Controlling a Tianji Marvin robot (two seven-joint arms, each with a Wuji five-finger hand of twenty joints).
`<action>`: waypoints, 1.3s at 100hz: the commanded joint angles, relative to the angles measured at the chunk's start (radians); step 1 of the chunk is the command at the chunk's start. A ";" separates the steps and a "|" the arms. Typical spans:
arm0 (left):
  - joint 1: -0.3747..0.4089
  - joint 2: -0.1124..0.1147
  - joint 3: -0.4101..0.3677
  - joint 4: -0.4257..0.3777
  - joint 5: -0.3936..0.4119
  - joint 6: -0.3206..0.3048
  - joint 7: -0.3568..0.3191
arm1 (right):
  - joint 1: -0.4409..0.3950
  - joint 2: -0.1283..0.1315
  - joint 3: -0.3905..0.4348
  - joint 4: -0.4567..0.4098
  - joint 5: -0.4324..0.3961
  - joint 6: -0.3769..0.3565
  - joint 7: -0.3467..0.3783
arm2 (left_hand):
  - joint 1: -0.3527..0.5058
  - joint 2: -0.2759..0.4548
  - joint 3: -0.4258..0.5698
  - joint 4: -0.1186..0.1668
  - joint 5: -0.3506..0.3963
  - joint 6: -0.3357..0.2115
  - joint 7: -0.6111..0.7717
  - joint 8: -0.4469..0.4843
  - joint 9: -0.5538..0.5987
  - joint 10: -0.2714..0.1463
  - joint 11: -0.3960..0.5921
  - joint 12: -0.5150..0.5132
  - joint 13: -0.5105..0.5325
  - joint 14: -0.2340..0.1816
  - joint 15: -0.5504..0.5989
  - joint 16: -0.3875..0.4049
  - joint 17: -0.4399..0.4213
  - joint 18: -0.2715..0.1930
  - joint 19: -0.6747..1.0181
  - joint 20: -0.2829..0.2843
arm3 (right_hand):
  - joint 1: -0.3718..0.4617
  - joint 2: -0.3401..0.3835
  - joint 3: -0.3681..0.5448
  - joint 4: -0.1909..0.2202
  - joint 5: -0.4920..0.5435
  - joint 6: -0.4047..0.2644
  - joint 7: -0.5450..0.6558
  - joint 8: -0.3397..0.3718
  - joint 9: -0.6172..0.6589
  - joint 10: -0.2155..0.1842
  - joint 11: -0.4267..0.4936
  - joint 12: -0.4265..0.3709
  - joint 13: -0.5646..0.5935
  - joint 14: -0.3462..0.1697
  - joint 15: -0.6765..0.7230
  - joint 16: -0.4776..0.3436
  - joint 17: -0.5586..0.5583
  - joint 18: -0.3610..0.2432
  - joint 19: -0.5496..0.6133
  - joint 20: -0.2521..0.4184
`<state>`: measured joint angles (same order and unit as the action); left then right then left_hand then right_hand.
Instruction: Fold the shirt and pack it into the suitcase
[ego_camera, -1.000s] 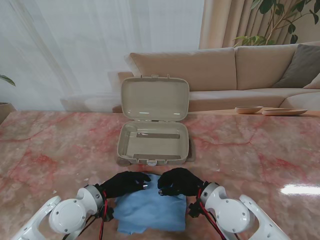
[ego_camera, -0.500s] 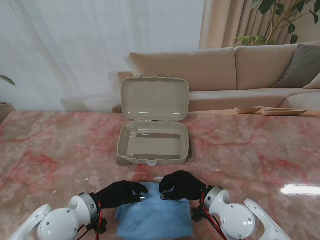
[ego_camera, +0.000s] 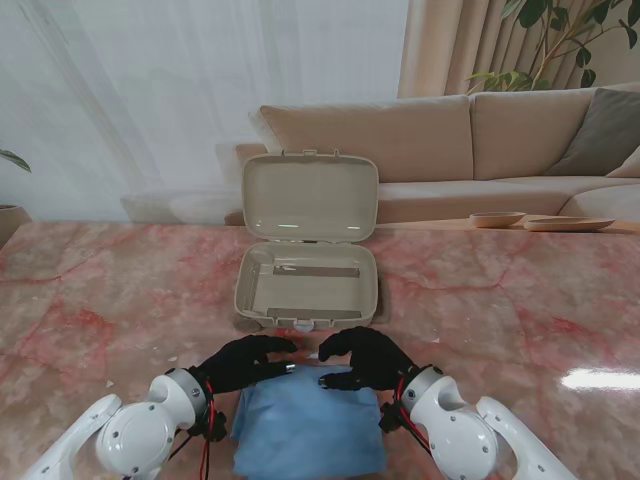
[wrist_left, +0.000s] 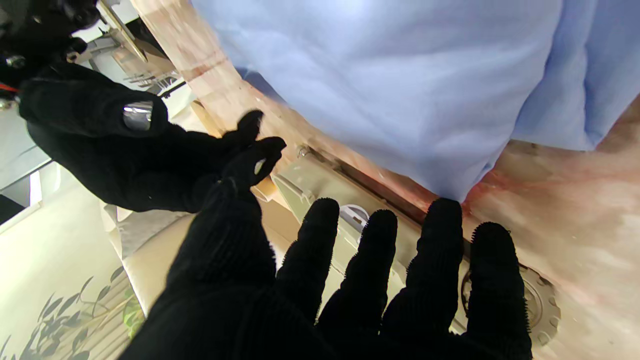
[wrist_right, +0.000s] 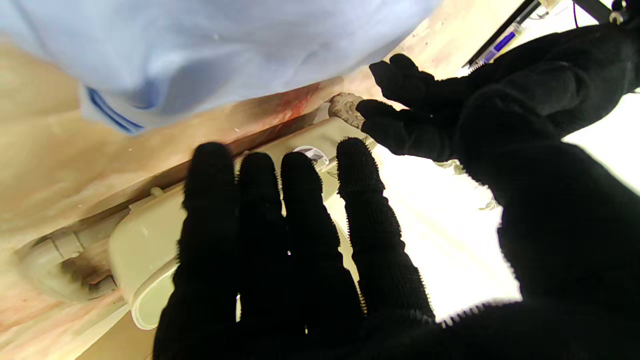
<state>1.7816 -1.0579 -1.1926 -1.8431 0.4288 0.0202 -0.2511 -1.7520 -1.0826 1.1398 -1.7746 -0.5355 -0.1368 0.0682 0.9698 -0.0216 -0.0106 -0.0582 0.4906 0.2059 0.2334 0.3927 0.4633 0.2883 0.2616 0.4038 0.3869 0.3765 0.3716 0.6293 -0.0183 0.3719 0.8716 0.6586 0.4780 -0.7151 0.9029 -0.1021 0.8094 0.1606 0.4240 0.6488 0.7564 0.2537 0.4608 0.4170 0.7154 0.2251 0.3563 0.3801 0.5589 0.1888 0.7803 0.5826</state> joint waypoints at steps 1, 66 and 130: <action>-0.004 0.000 0.017 0.015 0.011 -0.004 -0.007 | -0.005 0.000 -0.008 0.019 -0.024 0.004 0.000 | -0.020 -0.004 -0.034 0.010 -0.024 0.019 -0.024 -0.022 -0.037 0.006 -0.017 -0.012 -0.056 0.016 -0.028 -0.019 -0.023 -0.018 -0.029 -0.010 | -0.022 -0.024 -0.022 0.023 -0.018 0.008 -0.016 0.017 -0.019 0.006 -0.010 0.017 0.005 0.013 -0.016 0.009 -0.128 0.072 -0.063 -0.023; -0.075 0.004 0.130 0.109 0.138 0.028 0.028 | 0.016 0.019 -0.065 0.036 -0.194 0.086 0.018 | -0.083 -0.072 -0.030 0.011 -0.186 0.072 -0.167 -0.071 -0.186 0.005 -0.068 -0.040 -0.171 0.013 -0.118 -0.087 -0.079 -0.028 -0.149 -0.042 | -0.108 0.047 -0.252 0.050 -0.208 0.077 -0.168 0.001 -0.244 0.039 -0.099 -0.039 -0.129 0.064 -0.098 -0.032 -0.152 -0.056 0.327 -0.172; -0.120 0.029 0.148 0.144 0.115 -0.011 -0.092 | 0.120 0.054 -0.159 0.041 -0.245 0.168 0.204 | -0.097 -0.228 -0.019 0.014 -0.226 0.027 -0.181 -0.102 -0.182 -0.015 -0.032 -0.039 -0.092 0.018 -0.057 -0.065 -0.033 -0.007 -0.088 0.009 | -0.111 0.055 -0.260 0.045 -0.225 0.096 -0.183 -0.007 -0.316 0.087 -0.044 0.043 -0.091 0.074 0.047 0.079 0.354 -0.510 0.323 0.198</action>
<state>1.6443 -1.0349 -1.0529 -1.7296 0.5461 0.0055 -0.3232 -1.6425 -1.0265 0.9884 -1.7573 -0.7787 0.0219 0.2464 0.9169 -0.2183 -0.0049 -0.0571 0.2708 0.2657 0.0481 0.3046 0.2783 0.2889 0.2079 0.3735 0.2112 0.3377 0.2388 0.5398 -0.0754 0.3454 0.7408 0.6548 0.4019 -0.6600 0.6532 -0.0919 0.6161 0.2429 0.2478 0.6481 0.4706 0.3255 0.3935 0.4310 0.6147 0.2397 0.3979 0.4427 0.8811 -0.2739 1.0639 0.7483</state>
